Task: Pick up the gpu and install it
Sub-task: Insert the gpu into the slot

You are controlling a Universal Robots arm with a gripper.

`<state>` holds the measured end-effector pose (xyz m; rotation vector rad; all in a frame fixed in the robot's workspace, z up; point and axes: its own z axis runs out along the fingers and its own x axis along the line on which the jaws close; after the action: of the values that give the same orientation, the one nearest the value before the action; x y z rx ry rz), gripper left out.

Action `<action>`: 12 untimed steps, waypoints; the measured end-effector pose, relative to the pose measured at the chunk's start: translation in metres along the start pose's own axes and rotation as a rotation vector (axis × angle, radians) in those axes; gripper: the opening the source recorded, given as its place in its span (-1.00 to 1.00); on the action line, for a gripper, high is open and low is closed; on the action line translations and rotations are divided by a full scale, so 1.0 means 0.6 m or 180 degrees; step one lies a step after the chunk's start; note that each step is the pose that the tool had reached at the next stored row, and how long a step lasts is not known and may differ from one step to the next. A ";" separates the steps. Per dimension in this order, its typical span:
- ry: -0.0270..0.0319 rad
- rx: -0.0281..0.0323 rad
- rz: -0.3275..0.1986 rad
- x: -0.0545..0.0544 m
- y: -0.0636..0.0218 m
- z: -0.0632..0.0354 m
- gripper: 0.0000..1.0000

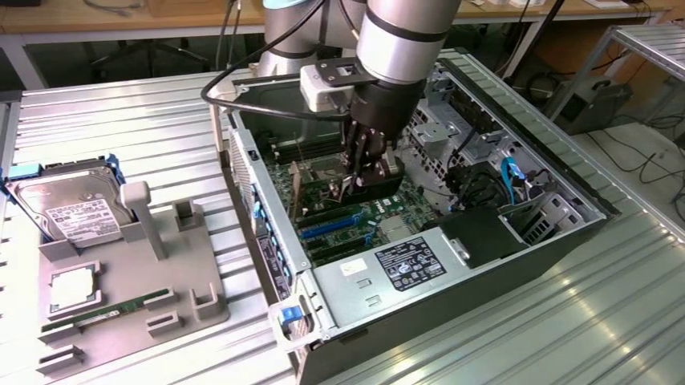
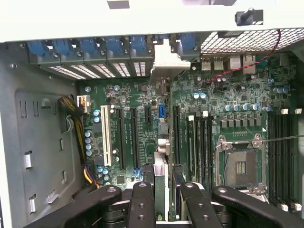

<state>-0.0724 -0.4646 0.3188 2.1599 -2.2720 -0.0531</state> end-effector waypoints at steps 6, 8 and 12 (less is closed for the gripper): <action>-0.0001 0.0000 0.0000 0.000 0.000 0.003 -0.47; 0.0000 0.0000 0.0000 0.000 0.000 0.004 -0.47; -0.0001 0.0000 0.0000 0.000 0.000 0.005 -0.47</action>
<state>-0.0724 -0.4646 0.3159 2.1601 -2.2722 -0.0534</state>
